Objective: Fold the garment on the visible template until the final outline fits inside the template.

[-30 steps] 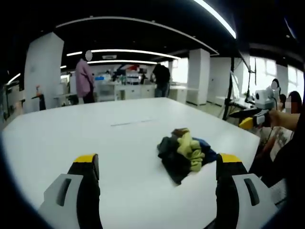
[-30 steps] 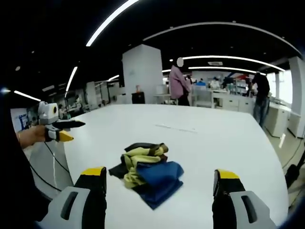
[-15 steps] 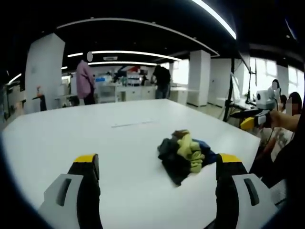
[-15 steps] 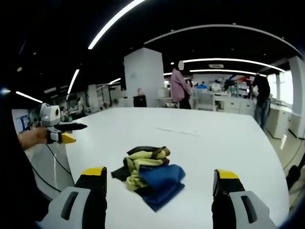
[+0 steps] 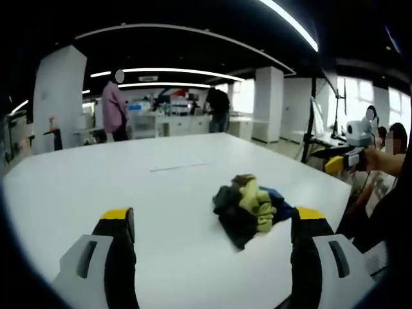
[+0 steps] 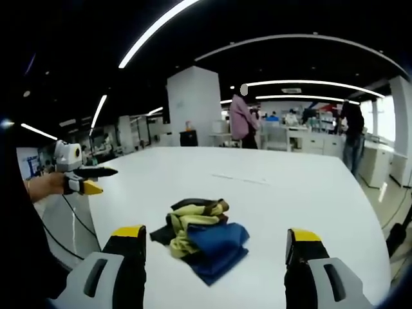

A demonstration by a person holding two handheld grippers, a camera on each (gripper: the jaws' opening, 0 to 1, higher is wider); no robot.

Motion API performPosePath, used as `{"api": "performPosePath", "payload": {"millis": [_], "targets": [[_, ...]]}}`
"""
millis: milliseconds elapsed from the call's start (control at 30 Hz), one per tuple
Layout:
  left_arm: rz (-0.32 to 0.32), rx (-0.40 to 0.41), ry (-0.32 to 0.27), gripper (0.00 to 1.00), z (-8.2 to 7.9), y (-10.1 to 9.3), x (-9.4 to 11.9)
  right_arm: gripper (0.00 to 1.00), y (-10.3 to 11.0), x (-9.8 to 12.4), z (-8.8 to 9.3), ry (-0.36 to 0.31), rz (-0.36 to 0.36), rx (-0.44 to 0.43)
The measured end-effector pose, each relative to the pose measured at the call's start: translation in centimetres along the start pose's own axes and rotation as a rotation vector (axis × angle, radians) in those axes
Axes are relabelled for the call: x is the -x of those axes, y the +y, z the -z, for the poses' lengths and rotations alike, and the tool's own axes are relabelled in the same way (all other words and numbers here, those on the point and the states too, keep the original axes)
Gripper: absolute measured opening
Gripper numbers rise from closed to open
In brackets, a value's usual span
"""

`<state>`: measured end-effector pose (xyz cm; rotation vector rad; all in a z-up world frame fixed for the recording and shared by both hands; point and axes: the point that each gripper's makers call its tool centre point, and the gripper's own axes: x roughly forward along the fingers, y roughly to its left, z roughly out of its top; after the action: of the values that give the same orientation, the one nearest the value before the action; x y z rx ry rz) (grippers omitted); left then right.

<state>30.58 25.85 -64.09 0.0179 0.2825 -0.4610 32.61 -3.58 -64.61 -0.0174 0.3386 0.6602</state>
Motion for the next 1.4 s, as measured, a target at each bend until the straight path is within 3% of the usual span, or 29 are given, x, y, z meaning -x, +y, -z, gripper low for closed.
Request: {"api": "performPosePath", "payload": {"millis": [300,1400], "targets": [[0.019,0.08,-0.068,0.96,-1.2,0.5,0.2,0.87,0.2,-0.4,0.8,0.021,-0.016,-0.006],[0.035,0.017,0.05,0.93,1.1,0.9,-1.1,0.86,0.8,-2.3,1.9,0.077,-0.044,0.034]]}}
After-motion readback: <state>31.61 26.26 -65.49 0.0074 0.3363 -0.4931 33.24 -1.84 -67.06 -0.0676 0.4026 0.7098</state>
